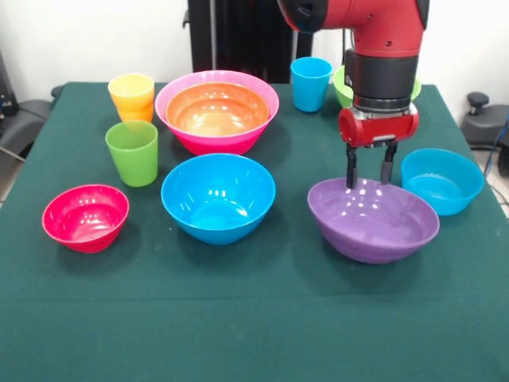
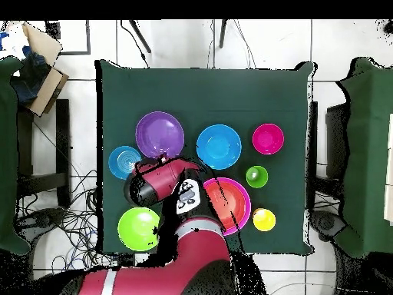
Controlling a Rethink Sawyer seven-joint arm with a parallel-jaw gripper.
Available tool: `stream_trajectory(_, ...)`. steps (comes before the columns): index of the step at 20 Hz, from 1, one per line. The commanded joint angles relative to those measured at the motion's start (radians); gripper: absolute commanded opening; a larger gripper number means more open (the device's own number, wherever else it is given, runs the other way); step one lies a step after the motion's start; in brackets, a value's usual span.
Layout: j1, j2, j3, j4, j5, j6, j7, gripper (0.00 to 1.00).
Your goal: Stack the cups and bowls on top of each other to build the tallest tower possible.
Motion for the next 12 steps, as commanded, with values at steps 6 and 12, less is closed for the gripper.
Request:
stream_trajectory(6, -0.059, -0.107, 0.121, 0.104, -0.032, 0.082, -0.009, 1.00)
stream_trajectory(12, -0.009, -0.037, 0.071, 0.039, -0.038, 0.015, 0.037, 1.00)
